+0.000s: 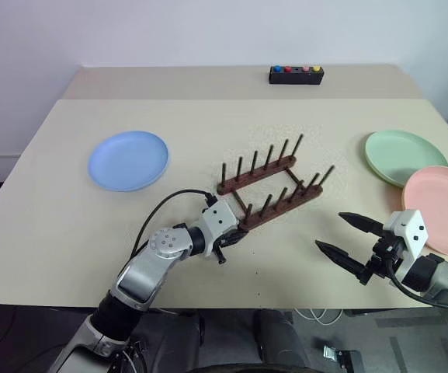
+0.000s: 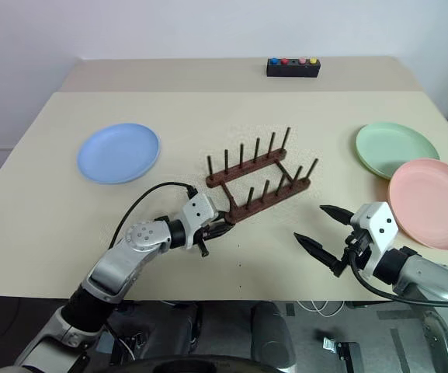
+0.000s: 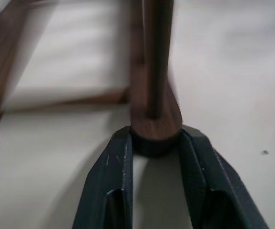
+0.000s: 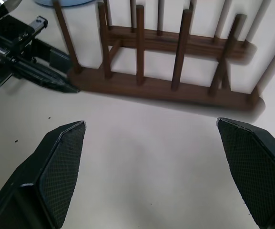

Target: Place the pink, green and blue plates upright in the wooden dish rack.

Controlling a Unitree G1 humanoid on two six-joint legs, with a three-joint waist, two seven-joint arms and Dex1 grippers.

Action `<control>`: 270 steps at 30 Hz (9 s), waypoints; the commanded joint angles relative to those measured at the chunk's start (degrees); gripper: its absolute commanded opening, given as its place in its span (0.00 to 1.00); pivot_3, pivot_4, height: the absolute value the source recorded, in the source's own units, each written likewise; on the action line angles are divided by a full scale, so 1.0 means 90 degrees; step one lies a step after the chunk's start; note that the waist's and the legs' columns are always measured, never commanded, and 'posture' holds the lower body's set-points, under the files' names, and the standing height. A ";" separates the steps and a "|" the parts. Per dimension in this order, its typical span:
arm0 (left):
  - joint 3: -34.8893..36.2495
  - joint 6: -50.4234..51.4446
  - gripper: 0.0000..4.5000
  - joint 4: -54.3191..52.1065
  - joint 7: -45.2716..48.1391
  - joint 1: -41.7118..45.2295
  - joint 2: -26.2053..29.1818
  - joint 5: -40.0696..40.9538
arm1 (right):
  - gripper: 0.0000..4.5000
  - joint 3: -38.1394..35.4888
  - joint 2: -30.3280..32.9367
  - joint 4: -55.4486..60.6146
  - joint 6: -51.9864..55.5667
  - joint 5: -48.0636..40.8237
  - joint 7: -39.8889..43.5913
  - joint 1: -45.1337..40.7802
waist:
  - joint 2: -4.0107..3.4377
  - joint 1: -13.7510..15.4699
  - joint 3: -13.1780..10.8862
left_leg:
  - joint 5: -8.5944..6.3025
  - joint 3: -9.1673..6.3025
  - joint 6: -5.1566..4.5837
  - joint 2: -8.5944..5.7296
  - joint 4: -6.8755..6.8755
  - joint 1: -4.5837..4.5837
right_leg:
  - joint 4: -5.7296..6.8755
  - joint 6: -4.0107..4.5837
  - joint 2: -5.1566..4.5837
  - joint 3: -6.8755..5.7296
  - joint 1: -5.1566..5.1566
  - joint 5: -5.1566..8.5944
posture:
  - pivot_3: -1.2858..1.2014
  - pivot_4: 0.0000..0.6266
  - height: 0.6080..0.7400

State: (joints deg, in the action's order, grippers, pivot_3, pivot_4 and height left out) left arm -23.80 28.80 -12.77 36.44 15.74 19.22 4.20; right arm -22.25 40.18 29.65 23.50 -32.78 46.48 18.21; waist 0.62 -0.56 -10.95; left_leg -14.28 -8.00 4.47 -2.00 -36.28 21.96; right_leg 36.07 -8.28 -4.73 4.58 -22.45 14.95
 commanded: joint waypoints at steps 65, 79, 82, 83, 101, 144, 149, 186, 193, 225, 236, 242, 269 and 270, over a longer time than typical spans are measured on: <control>0.0551 -0.3876 0.92 0.5284 0.3136 0.3042 -0.0720 -0.0270 | 1.00 -0.0379 0.0039 0.0297 -0.0376 0.0417 -0.0014 0.0653 | 0.0005 -0.0023 -0.0003 | -0.0001 -0.0004 -0.0003 -0.0003 0.0002 0.0031 | 0.0004 -0.0014 0.0002 -0.0001 -0.0032 -0.0002 | 0.52 0.24 1.00; 0.0569 -0.2028 0.00 0.2234 0.3421 0.1581 0.0056 0.0408 | 0.00 -0.0432 0.0190 -0.0253 -0.0421 0.1432 -0.0379 0.0801 | 0.0001 -0.0012 -0.0001 | -0.0001 -0.0005 -0.0003 -0.0002 0.0000 0.0029 | 0.0006 -0.0012 0.0001 -0.0001 -0.0029 -0.0002 | 0.52 0.24 1.00; 0.0319 -0.1737 0.00 0.1780 0.3288 0.1355 0.0002 0.0310 | 0.00 -0.0405 0.0160 -0.0295 -0.0385 0.1585 -0.0512 0.0717 | 0.0000 -0.0015 0.0000 | -0.0001 -0.0005 -0.0003 -0.0002 0.0001 0.0028 | 0.0006 -0.0012 0.0001 0.0000 -0.0029 -0.0002 | 0.52 0.24 1.00; 0.0260 -0.1642 0.00 0.1655 0.3250 0.1293 -0.0031 0.0326 | 0.00 -0.0374 0.0165 -0.0337 -0.0357 0.1648 -0.0561 0.0682 | 0.0000 -0.0015 0.0000 | -0.0001 -0.0005 -0.0003 -0.0002 0.0002 0.0028 | 0.0006 -0.0012 0.0001 0.0000 -0.0028 -0.0002 | 0.52 0.24 1.00; -0.0226 -0.1335 0.00 0.1878 0.1815 0.1383 -0.0886 -0.0244 | 0.00 0.0310 0.0370 -0.1516 -0.0284 0.2677 -0.1050 -0.0582 | -0.0003 -0.0017 0.0002 | -0.0001 -0.0003 -0.0003 -0.0003 0.0000 0.0025 | 0.0006 -0.0012 0.0001 0.0000 -0.0027 -0.0002 | 0.52 0.24 1.00; 0.0368 -0.2822 0.00 0.4325 0.0334 0.2382 -0.1262 -0.0780 | 0.00 0.1639 0.0198 -0.4458 -0.2113 0.3589 -0.1285 -0.3376 | -0.0004 -0.0048 0.0002 | -0.0001 -0.0002 -0.0002 -0.0004 0.0004 0.0000 | 0.0007 -0.0012 0.0001 0.0001 -0.0010 -0.0003 | 0.52 0.24 1.00; 0.0399 -0.2883 0.00 0.4381 0.0283 0.2385 -0.1247 -0.0811 | 0.00 0.1643 0.0135 -0.4382 -0.2174 0.3607 -0.1343 -0.3289 | -0.0004 -0.0050 0.0002 | -0.0001 -0.0002 -0.0002 -0.0004 0.0004 0.0000 | 0.0007 -0.0012 0.0001 0.0001 -0.0010 -0.0003 | 0.52 0.24 1.00; 0.0439 -0.1982 0.00 0.1982 0.2213 0.1203 -0.0709 0.0658 | 0.98 -0.0607 0.0244 -0.1534 0.1414 0.3092 -0.2248 -0.1178 | -0.0011 -0.0022 0.0004 | -0.0001 -0.0003 -0.0003 -0.0003 0.0004 0.0014 | 0.0007 -0.0010 0.0001 0.0001 -0.0021 -0.0002 | 0.52 0.24 1.00; 0.0465 -0.2014 0.00 0.1998 0.2174 0.1154 -0.0658 0.0607 | 0.35 -0.0447 0.0215 -0.1604 0.1477 0.3113 -0.2354 -0.1200 | -0.0012 -0.0023 0.0005 | -0.0001 -0.0003 -0.0003 -0.0004 0.0004 0.0015 | 0.0007 -0.0010 0.0001 0.0001 -0.0021 -0.0002 | 0.52 0.24 1.00; 0.0497 -0.2228 0.00 0.2416 0.2215 0.1403 -0.0790 0.0612 | 0.01 -0.0222 0.1121 -0.1028 -0.0417 0.1172 -0.0386 -0.4181 | -0.0006 -0.0020 -0.0003 | -0.0001 -0.0007 -0.0003 -0.0003 0.0006 0.0020 | 0.0000 -0.0011 0.0000 -0.0003 -0.0020 -0.0002 | 0.52 0.24 1.00; 0.0723 -0.1903 0.00 0.1772 0.2072 0.0978 -0.0471 0.0812 | 0.01 -0.0153 0.0857 -0.2685 0.0995 -0.1313 0.1100 -0.5477 | -0.0011 -0.0030 -0.0002 | -0.0001 -0.0007 -0.0004 -0.0004 0.0008 0.0027 | 0.0004 -0.0010 -0.0002 -0.0001 -0.0033 -0.0003 | 0.52 0.24 1.00; 0.0768 -0.1784 0.00 0.1534 0.1922 0.0834 -0.0372 0.0836 | 0.01 -0.0335 0.0917 -0.3465 0.1665 -0.2076 0.1419 -0.5971 | -0.0013 -0.0030 -0.0002 | -0.0001 -0.0007 -0.0004 -0.0003 0.0007 0.0030 | 0.0006 -0.0010 -0.0001 -0.0002 -0.0036 -0.0004 | 0.52 0.24 1.00; 0.0771 -0.1635 0.00 0.1364 0.1879 0.0846 -0.0300 0.0851 | 0.01 -0.0410 0.1067 -0.5037 0.1998 -0.1872 0.1958 -0.6119 | -0.0013 -0.0039 -0.0002 | -0.0001 -0.0004 -0.0003 -0.0004 0.0007 0.0038 | 0.0006 -0.0010 -0.0001 -0.0002 -0.0045 -0.0004 | 0.52 0.24 1.00; 0.0768 -0.1633 0.00 0.1362 0.1877 0.0846 -0.0306 0.0851 | 0.01 -0.0434 0.1080 -0.5093 0.2048 -0.1890 0.1959 -0.6129 | -0.0013 -0.0039 -0.0002 | -0.0001 -0.0005 -0.0004 -0.0004 0.0007 0.0038 | 0.0006 -0.0010 -0.0001 -0.0002 -0.0045 -0.0004 | 0.52 0.24 1.00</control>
State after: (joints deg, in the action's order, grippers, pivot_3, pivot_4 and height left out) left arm -17.19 14.46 1.46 53.07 23.19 16.74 10.77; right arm -23.55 48.34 -16.22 41.65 -48.63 63.64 -36.09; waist 0.50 -0.91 -10.97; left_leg -14.29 -8.04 4.44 -2.04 -36.22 22.30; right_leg 36.13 -8.38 -4.74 4.56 -22.85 14.91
